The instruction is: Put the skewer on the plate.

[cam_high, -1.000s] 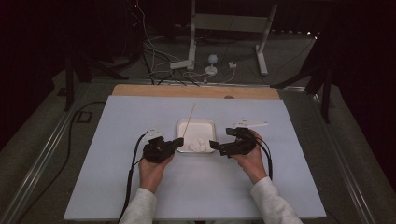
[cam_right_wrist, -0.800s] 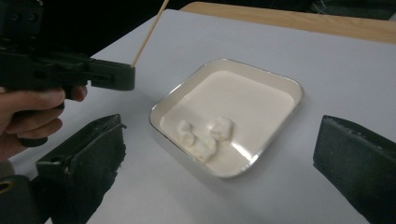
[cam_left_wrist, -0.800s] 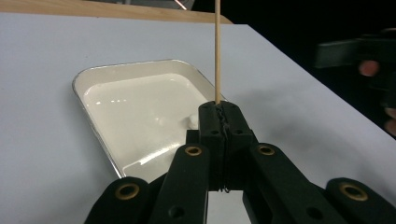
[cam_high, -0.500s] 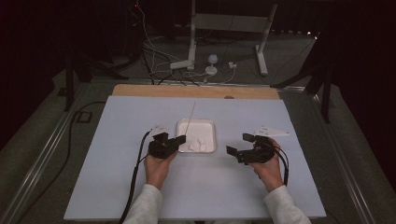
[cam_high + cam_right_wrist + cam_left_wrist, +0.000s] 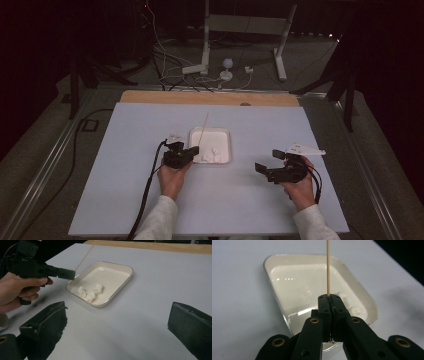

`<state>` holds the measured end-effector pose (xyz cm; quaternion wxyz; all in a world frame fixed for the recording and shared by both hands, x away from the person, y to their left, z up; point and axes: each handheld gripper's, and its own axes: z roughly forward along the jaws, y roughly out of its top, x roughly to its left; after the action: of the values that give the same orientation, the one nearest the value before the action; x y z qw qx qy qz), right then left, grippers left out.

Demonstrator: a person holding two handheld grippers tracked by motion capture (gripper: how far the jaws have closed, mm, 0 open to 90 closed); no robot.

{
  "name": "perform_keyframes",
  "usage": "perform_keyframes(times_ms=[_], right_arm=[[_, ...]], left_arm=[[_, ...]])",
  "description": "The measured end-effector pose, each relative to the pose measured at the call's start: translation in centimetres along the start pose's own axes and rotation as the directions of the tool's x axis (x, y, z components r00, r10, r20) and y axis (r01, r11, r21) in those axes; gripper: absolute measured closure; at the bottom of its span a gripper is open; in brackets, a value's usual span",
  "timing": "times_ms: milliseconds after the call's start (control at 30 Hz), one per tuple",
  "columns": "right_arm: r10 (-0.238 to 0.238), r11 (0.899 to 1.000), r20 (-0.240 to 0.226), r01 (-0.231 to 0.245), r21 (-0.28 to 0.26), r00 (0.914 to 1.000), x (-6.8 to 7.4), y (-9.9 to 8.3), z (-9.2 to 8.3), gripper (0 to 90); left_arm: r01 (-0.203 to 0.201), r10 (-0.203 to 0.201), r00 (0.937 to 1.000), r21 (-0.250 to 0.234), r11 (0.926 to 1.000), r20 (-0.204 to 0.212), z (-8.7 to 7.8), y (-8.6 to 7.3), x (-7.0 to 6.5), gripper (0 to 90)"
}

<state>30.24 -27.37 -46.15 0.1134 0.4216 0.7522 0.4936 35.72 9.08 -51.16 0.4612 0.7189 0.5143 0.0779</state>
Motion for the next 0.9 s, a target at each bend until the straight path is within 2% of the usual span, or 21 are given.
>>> perform_keyframes(times_ms=[67,133,200,233,300,333,467,567,633,700,767,833,900], right_arm=[[-0.002,1.000,0.004,0.002,0.000,1.0000,-0.1,-0.1,-0.3,2.2],[-0.005,1.000,0.013,0.005,0.000,0.9999,-0.1,-0.3,-0.6,2.2],[-0.014,1.000,0.024,0.014,0.004,0.9996,-0.2,-0.5,-0.9,2.2],[-0.015,1.000,0.028,0.015,0.006,0.9995,-0.2,-0.6,-1.0,2.2],[-0.015,1.000,0.032,0.015,0.010,0.9994,-0.3,-0.9,-1.2,2.2],[-0.013,1.000,0.035,0.013,0.010,0.9993,-0.3,-1.0,-1.3,2.2],[-0.008,1.000,0.042,0.007,0.009,0.9991,-0.3,-1.3,-1.5,2.2],[-0.015,1.000,0.040,0.015,0.006,0.9991,0.0,-1.2,-1.5,2.2],[-0.021,1.000,0.041,0.021,0.003,0.9989,0.2,-1.2,-1.6,2.2],[-0.031,1.000,0.041,0.031,-0.007,0.9987,0.3,-1.3,-1.9,2.2],[-0.036,0.999,0.038,0.037,-0.025,0.9986,0.3,-1.5,-2.5,2.2],[-0.039,0.998,0.038,0.041,-0.053,0.9985,0.3,-1.8,-3.2,2.2],[-0.044,0.995,0.045,0.048,-0.083,0.9980,0.4,-2.4,-4.0,2.2]], left_arm=[[0.005,-0.005,0.9998,0.017,0.9998,-0.017,0.4,-0.1,0.1,84.9],[0.010,-0.009,0.9991,0.023,0.9997,-0.041,0.7,-0.2,0.1,70.6],[0.018,-0.018,0.9997,0.023,0.9996,-0.014,0.7,-0.2,0.3,54.8],[0.021,-0.021,0.9997,0.023,0.9995,-0.016,0.6,-0.2,0.3,49.4],[0.033,-0.033,0.9995,0.024,0.9992,0.003,0.3,-0.1,0.5,45.4],[0.035,-0.035,0.9994,0.023,0.9991,-0.001,0.2,0.0,0.4,41.9],[0.020,-0.018,0.9972,0.034,0.9992,-0.072,-0.2,0.1,0.3,37.9],[0.027,-0.026,0.9966,0.014,0.9995,-0.078,-0.7,0.1,0.4,32.4],[0.000,-0.001,0.9982,-0.015,0.9999,-0.059,-1.6,0.0,0.3,27.7],[-0.045,0.043,0.9982,-0.054,0.9975,-0.041,-3.3,-0.3,0.2,23.9],[-0.098,0.097,0.9952,-0.126,0.9872,-0.012,-5.8,-0.7,0.3,18.8],[-0.149,0.151,0.9885,-0.198,0.9690,-0.003,-8.6,-1.5,0.6,14.2],[-0.205,0.201,0.9788,-0.241,0.9488,-0.041,-11.2,-2.2,1.0,5.4]])
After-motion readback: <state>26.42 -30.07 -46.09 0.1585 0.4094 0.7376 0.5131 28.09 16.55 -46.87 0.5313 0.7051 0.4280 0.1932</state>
